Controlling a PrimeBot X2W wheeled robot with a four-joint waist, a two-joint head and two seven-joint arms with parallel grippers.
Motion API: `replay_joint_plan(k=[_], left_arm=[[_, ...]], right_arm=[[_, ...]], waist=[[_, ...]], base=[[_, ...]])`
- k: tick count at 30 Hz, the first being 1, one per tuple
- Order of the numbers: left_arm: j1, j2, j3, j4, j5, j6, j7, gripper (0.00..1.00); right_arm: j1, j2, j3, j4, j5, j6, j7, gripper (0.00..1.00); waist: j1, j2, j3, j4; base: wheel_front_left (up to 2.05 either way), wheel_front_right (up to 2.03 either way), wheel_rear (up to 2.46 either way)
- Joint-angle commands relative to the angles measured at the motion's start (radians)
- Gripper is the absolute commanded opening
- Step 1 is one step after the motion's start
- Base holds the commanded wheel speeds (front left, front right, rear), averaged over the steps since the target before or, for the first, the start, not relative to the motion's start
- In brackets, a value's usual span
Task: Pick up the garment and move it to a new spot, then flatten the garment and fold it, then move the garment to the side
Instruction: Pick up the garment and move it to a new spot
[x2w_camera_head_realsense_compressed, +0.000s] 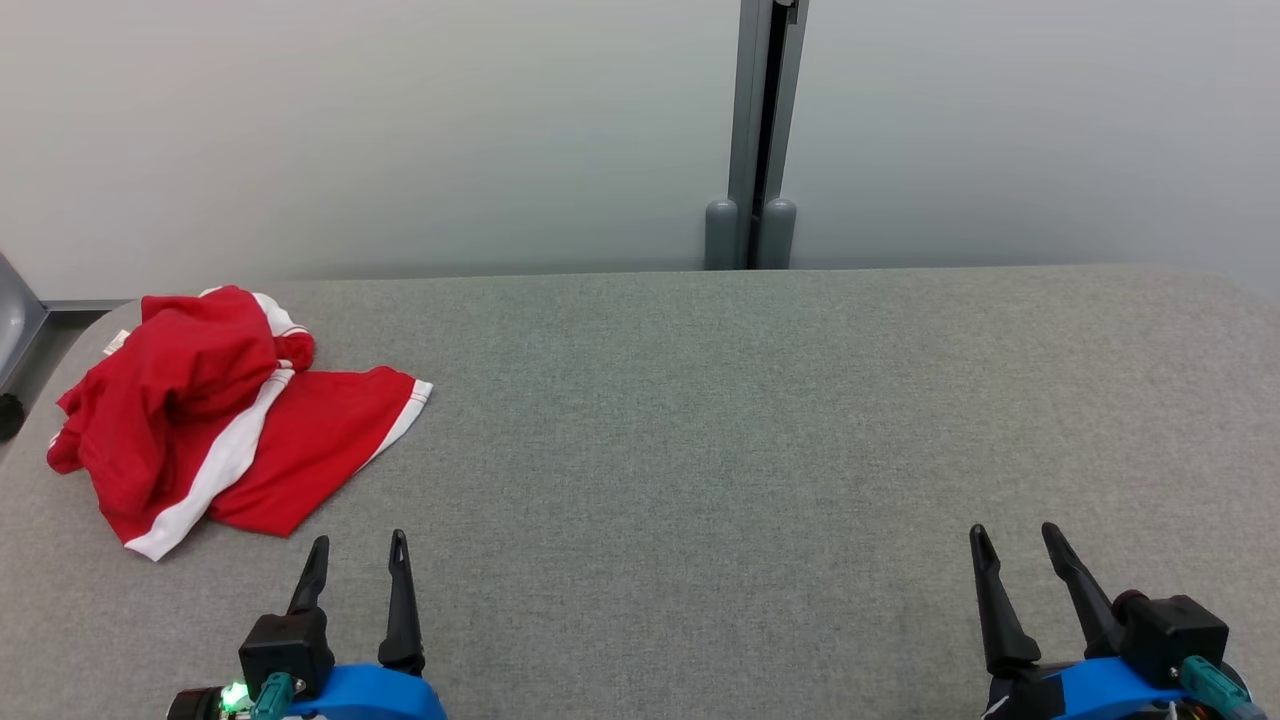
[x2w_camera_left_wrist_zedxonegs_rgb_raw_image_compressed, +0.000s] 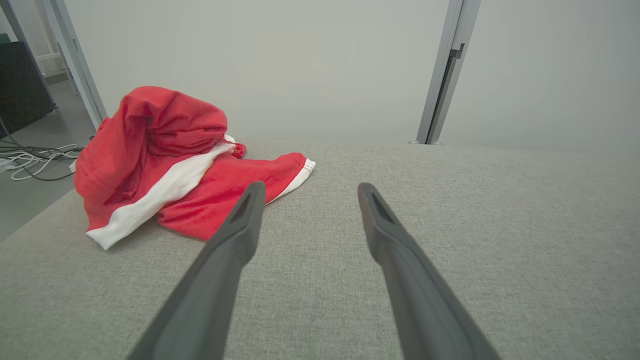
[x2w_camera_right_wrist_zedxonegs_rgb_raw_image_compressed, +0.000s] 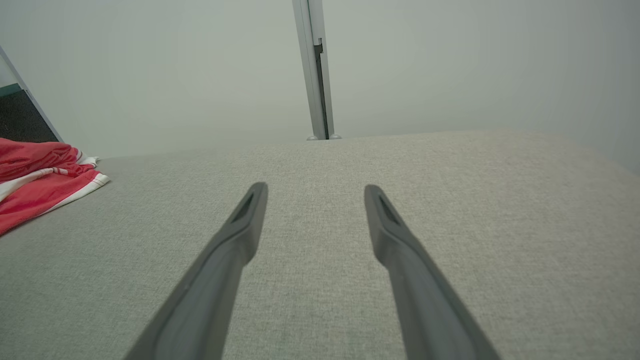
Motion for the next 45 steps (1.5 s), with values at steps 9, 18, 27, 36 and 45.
replay_joint_plan(k=[9, 18, 27, 36, 45], left_arm=[[-0.015, 0.008, -0.011, -0.005, -0.003, 0.004, -0.007, 1.0], [-0.012, 0.017, -0.011, -0.018, -0.007, 0.017, -0.009, 1.0], [0.002, 0.024, -0.01, -0.04, -0.01, 0.031, -0.012, 1.0], [0.01, 0.038, -0.002, -0.033, -0.025, 0.03, -0.017, 1.0], [0.03, 0.035, 0.007, -0.043, -0.032, 0.042, -0.021, 1.0]], right_arm=[[0.02, -0.006, -0.014, 0.004, 0.009, 0.002, -0.014, 1.0], [0.016, -0.006, -0.019, -0.006, 0.002, 0.002, -0.016, 1.0], [0.008, -0.006, -0.006, -0.009, 0.001, 0.002, -0.013, 1.0], [0.0, -0.006, 0.001, -0.016, -0.012, 0.002, -0.007, 1.0], [-0.01, -0.006, 0.021, -0.021, -0.022, 0.002, 0.006, 1.0]], waist=[[0.0, 0.0, 0.002, 0.034], [0.0, 0.0, 0.014, 0.184], [0.0, 0.0, 0.017, 0.357], [0.0, 0.0, 0.019, 0.478], [0.0, 0.0, 0.029, 0.508]], base=[[0.0, 0.0, 0.0], [0.0, 0.0, 0.0], [0.0, 0.0, 0.0], [0.0, 0.0, 0.0], [0.0, 0.0, 0.0]])
